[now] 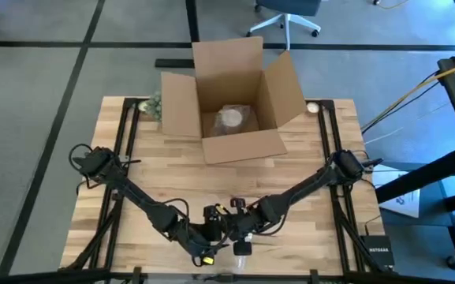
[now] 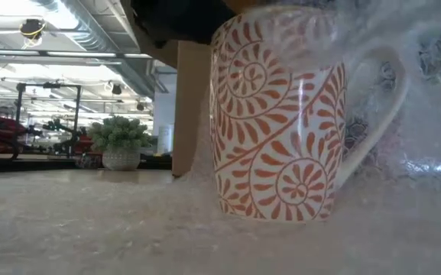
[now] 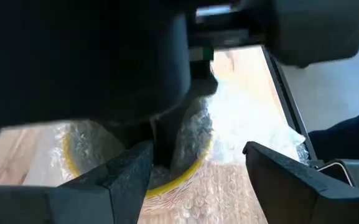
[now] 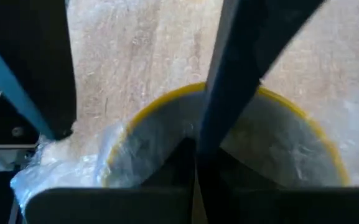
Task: Wrap mug
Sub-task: Wrap the orange mug with transparent bubble wrap
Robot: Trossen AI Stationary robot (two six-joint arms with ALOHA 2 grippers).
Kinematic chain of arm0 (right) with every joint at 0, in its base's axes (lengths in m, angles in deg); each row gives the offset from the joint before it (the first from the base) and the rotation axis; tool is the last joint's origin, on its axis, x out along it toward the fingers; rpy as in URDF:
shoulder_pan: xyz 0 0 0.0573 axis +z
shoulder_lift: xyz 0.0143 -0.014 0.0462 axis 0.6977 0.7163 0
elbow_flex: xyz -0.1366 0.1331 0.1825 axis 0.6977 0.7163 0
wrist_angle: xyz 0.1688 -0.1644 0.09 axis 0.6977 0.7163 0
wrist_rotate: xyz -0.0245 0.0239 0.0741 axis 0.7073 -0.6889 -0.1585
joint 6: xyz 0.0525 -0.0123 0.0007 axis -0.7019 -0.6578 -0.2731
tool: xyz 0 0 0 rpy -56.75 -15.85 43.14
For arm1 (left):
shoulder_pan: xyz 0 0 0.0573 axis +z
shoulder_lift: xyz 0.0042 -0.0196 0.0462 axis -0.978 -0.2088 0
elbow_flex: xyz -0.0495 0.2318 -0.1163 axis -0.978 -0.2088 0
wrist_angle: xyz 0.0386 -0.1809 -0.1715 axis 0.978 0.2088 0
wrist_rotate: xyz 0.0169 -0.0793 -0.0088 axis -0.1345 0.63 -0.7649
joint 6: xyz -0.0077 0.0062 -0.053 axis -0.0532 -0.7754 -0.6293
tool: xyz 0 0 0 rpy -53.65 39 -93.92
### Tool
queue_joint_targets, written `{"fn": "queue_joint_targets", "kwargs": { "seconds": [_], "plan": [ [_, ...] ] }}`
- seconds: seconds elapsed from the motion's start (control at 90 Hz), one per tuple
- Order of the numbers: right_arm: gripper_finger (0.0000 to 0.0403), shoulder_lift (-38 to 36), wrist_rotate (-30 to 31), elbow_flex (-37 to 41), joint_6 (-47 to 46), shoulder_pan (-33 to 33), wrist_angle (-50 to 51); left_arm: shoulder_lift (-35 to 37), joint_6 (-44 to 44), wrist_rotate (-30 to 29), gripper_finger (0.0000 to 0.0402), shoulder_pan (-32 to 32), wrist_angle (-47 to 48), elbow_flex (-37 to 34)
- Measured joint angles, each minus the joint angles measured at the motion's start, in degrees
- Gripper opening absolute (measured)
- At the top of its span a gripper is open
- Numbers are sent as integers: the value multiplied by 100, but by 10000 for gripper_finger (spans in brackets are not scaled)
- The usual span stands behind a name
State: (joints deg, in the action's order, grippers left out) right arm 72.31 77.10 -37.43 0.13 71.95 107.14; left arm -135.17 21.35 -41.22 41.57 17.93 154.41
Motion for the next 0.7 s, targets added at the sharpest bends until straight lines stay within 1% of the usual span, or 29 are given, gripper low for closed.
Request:
{"fn": "queue_joint_targets", "kwargs": {
  "seconds": [0.089,0.322,0.4,0.467,0.556,0.7],
  "plan": [
    [3,-103,95,-244,19,2,349,0,-1,-1,239,-1,2,-2],
    [3,-401,616,-827,60,0,1540,0,-3,-12,239,-1,-15,-2],
    [3,-503,677,-978,42,12,1905,0,-22,-2,239,-1,-26,-2],
    [3,-621,698,-984,-48,79,2107,0,-17,-5,239,-5,-21,5],
    [3,-722,830,-885,-171,215,2030,-4,-2,-4,239,-9,-19,32],
    [3,-722,1269,-473,-363,459,1976,-1,-19,25,239,-11,-20,35]
  ]
}}
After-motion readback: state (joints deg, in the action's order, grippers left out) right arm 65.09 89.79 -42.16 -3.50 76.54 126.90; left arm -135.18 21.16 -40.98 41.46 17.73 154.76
